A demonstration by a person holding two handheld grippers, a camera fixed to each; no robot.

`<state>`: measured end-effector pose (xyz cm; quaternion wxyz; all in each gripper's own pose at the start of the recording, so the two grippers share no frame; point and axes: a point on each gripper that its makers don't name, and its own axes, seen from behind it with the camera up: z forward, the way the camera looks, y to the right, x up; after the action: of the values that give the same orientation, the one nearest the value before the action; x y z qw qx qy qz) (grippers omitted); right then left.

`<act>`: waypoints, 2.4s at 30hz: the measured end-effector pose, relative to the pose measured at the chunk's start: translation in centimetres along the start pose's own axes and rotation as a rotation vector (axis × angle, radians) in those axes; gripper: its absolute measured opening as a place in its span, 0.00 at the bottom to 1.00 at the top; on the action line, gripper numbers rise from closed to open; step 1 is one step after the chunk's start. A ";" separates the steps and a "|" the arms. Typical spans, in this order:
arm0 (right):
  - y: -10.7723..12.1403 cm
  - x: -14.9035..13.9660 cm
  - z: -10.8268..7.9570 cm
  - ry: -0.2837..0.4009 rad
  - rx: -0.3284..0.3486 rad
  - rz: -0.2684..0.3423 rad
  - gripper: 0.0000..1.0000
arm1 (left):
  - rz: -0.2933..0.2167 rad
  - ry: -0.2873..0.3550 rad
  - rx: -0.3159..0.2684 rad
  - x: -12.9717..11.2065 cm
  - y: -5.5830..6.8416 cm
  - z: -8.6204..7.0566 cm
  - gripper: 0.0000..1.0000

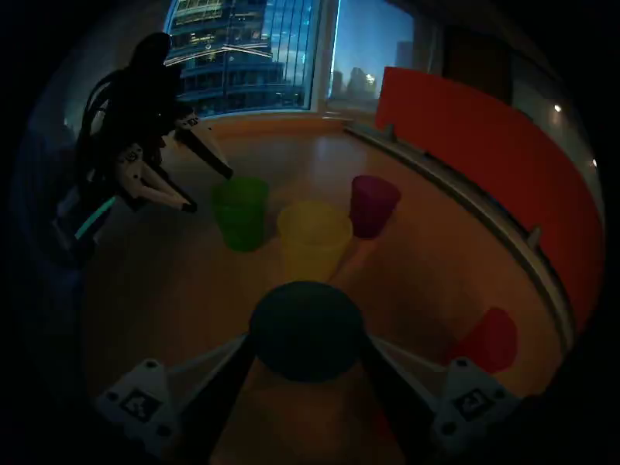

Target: Pour water

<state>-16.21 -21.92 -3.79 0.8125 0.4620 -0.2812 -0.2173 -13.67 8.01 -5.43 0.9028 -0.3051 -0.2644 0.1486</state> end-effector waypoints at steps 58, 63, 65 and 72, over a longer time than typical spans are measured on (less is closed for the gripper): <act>8.0 -1.2 -23.7 0.478 -0.793 0.298 1.00 | -0.279 0.541 0.522 10.4 -8.3 -12.4 0.96; 8.9 -0.8 -25.7 0.537 -0.887 0.326 1.00 | -0.289 0.562 0.535 10.4 -8.1 -12.2 0.96; 9.2 -0.6 -26.5 0.558 -0.923 0.329 1.00 | -0.286 0.567 0.545 10.4 -8.1 -12.1 0.96; 10.3 -0.9 -28.5 0.590 -1.056 0.325 1.00 | -0.253 0.581 0.589 10.4 -8.2 -12.0 0.96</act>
<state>2.81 1.53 -6.84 0.9973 -0.0099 0.0335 -0.0639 2.48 0.55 -4.34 0.9993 -0.0289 0.0191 0.0138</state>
